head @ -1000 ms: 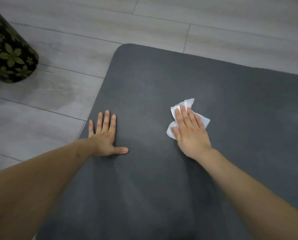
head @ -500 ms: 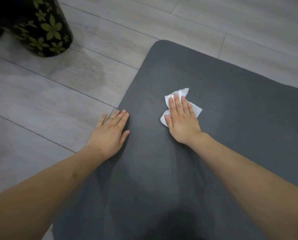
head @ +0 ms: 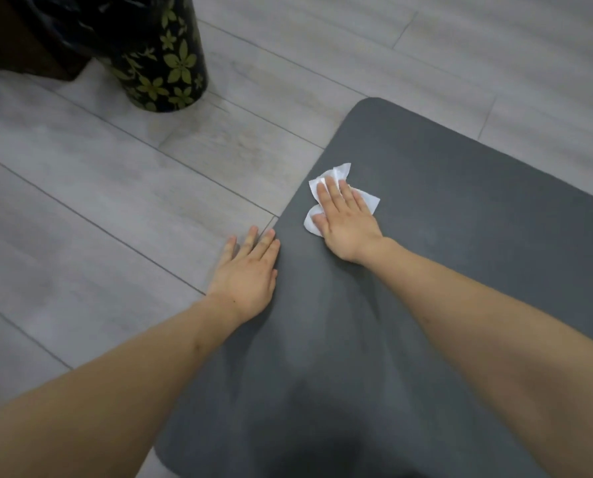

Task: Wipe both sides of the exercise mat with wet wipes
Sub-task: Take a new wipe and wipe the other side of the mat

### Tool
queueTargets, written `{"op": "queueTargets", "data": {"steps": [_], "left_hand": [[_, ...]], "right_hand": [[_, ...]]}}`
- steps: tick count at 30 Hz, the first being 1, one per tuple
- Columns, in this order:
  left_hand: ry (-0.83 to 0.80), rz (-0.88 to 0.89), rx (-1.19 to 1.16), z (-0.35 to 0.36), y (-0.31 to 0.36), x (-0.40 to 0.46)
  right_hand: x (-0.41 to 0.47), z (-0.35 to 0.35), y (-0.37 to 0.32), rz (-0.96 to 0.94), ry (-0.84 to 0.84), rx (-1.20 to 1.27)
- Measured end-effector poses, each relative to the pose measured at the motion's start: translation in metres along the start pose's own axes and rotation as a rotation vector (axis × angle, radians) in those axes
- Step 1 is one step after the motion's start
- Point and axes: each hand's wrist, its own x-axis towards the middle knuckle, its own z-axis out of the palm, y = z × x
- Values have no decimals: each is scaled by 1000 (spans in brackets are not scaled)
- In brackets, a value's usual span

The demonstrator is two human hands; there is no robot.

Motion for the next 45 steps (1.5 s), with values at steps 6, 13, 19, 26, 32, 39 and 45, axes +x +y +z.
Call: {"op": "queueTargets", "data": {"steps": [6,13,19,26,32,39,45], "left_hand": [[-9,-91,3,5,19,-3],[125,-55,-37,14,47,-14],[167,-18,-95,23,42,-16],[227,81,-118,30,13,-24],[151,73,-43,25,-23,-48],[-42,22,122,12,-28,-68],[-156,7,171,-12,-5,-58]], "right_hand": [[-133,25,58,144,14,44],[-271,47,114,275,5,56],[-266,56,113,297,17,-22],[-141,34,46,173,17,2],[1,17,-49,50,-5,-21],[-18,17,-58,12,-54,-2],[-153,44,8,112,-20,46]]}}
